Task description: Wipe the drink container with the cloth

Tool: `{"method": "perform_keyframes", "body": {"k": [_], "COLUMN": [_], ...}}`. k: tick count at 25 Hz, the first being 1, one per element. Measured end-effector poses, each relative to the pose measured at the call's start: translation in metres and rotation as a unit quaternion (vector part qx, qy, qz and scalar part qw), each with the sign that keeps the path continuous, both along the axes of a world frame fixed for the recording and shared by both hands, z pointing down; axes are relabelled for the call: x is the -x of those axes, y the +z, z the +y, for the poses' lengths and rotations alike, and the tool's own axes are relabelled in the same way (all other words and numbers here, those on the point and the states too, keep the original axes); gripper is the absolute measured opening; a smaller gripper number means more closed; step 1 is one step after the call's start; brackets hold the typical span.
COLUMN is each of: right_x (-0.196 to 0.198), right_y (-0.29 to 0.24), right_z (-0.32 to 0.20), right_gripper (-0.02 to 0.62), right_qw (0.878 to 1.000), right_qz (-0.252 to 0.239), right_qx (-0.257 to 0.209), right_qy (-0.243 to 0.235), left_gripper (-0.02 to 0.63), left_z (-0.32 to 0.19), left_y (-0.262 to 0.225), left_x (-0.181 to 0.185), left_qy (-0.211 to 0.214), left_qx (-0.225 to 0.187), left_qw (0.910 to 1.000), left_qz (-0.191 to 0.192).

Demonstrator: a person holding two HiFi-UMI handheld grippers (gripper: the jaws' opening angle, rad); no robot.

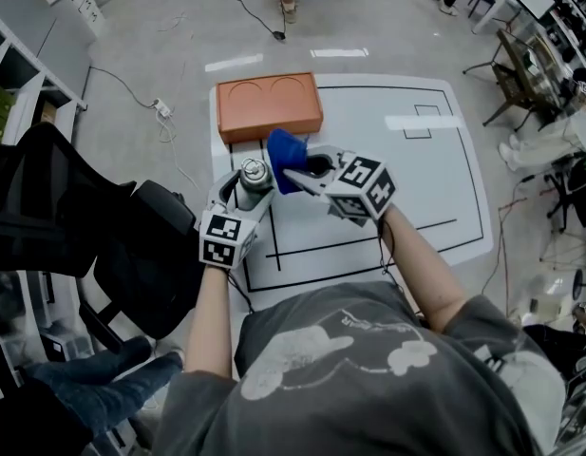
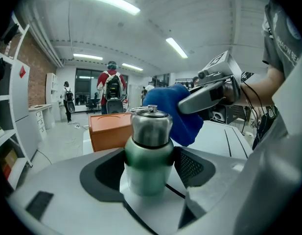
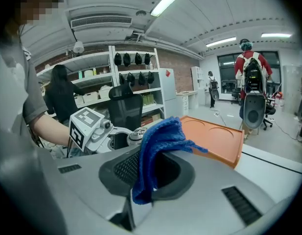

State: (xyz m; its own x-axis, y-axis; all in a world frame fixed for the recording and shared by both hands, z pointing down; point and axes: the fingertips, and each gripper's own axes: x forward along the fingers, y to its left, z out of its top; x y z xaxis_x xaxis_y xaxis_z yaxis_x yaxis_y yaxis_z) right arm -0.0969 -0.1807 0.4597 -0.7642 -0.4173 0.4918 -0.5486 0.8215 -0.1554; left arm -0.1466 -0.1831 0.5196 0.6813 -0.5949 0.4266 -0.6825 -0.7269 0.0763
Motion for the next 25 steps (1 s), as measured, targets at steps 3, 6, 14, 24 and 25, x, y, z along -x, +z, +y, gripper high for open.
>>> {"method": "perform_keyframes", "body": {"k": [3,6,14,24,25], "right_x": [0.011,0.018,0.016,0.011,0.012], "right_y": [0.005,0.013,0.029,0.065,0.069], "right_z": [-0.003,-0.008,-0.017,-0.019,-0.018], "right_gripper": [0.044,0.044,0.043,0.043,0.043], "right_qw": [1.0,1.0,0.999,0.996,0.995], "right_qz": [0.003,0.007,0.004,0.044,0.047], "right_qx": [0.011,0.022,0.049,0.078,0.084], "right_qy": [-0.016,-0.014,-0.005,0.008,0.009], "left_gripper": [0.316,0.316,0.316,0.316,0.316], "left_z": [-0.001,-0.001,-0.001,0.0,0.0], "left_y": [0.0,-0.001,-0.003,-0.003,-0.004], "left_x": [-0.001,-0.001,0.0,0.003,0.003], "left_qy": [0.012,0.024,0.081,0.168,0.177], "left_qx": [-0.004,-0.006,-0.011,-0.003,-0.002], "left_qw": [0.9999,0.9996,0.9966,0.9858,0.9843], "left_qz": [0.005,0.01,0.015,0.008,0.009]}}
